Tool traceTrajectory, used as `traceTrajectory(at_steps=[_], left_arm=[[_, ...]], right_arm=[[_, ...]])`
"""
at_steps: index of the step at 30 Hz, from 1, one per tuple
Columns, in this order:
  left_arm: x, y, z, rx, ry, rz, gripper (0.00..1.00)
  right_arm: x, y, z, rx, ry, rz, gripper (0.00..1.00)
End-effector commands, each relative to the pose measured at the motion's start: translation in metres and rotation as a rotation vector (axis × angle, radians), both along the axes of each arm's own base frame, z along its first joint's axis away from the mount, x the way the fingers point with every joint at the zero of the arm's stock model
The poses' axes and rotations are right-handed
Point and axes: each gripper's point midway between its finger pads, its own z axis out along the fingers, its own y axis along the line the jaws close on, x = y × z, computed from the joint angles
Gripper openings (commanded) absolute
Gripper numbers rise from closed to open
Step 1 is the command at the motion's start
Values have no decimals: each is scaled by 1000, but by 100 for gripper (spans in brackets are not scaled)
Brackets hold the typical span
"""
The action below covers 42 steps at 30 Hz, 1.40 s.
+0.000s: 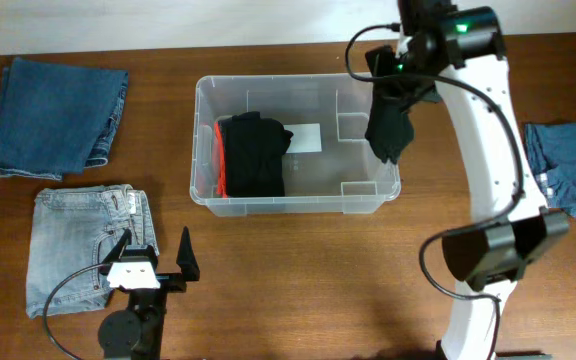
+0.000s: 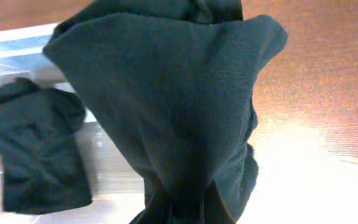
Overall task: Pack container
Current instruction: 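Lift the black shirt and carry it left into the clear bin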
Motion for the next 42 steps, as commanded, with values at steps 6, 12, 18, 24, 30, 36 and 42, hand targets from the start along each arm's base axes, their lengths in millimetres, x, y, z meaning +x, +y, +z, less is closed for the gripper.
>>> traceTrajectory(at_steps=[6, 12, 18, 24, 30, 36, 42], left_arm=[[0, 1, -2, 9, 6, 6, 99], [0, 1, -2, 9, 6, 6, 99], [0, 1, -2, 9, 6, 6, 99], [0, 1, -2, 9, 6, 6, 99], [0, 1, -2, 9, 6, 6, 99], [0, 1, -2, 9, 6, 6, 99], [0, 1, -2, 9, 6, 6, 99]], right_arm=[[-4, -7, -3, -69, 17, -1, 4], [-4, 24, -14, -99, 21, 68, 4], [-7, 36, -50, -210, 100, 60, 4], [-4, 43, -97, -309, 184, 70, 4], [-3, 50, -124, -329, 221, 75, 4], [-4, 62, -133, -335, 228, 96, 4], [-4, 75, -144, -322, 229, 97, 5]])
